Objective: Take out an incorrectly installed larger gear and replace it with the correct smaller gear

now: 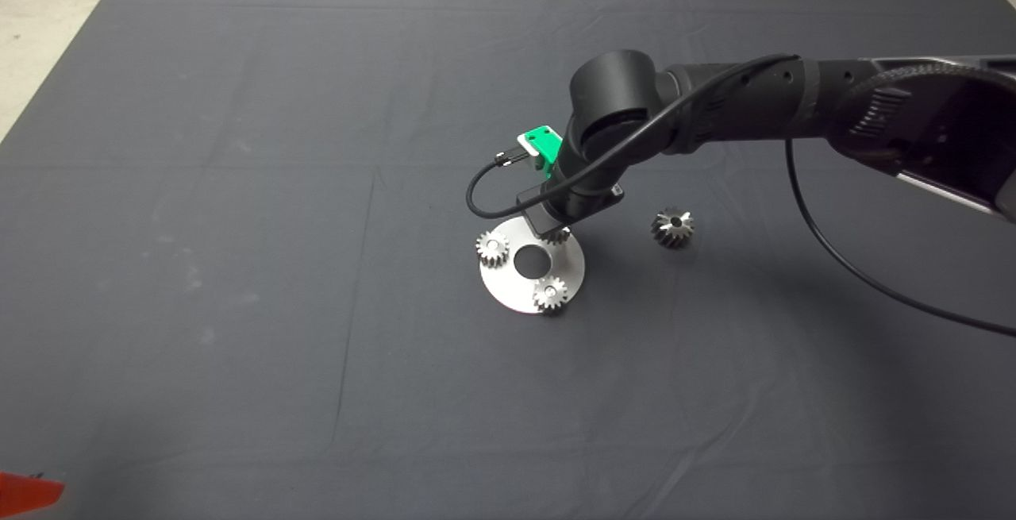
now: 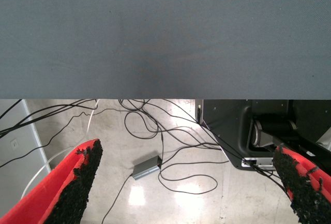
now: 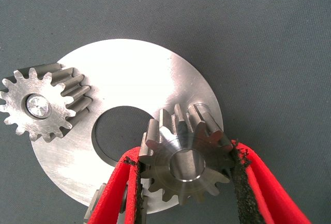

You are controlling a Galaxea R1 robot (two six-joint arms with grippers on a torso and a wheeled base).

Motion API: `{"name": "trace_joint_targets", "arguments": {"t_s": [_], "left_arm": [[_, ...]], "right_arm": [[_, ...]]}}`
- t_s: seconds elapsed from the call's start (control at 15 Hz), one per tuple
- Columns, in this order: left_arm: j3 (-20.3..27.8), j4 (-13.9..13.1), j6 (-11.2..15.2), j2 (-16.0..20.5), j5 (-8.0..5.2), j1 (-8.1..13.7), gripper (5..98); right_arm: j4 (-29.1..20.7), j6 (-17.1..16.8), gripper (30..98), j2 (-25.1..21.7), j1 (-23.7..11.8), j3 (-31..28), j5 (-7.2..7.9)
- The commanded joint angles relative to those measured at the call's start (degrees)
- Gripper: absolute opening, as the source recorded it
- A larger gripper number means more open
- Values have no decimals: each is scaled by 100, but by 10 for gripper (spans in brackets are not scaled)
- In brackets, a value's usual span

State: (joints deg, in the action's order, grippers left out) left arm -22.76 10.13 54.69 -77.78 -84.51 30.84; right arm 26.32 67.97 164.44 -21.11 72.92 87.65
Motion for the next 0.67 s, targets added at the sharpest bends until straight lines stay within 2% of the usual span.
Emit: {"name": "trace_joint_targets", "arguments": {"t_s": [0.0,0.6], "left_arm": [[10,59,-2,12,-66,1,843],[19,59,-2,19,-66,1,843]], "right_arm": [[131,38,349,-30,-165,-25,499],[130,23,349,-98,-165,-17,499]]}}
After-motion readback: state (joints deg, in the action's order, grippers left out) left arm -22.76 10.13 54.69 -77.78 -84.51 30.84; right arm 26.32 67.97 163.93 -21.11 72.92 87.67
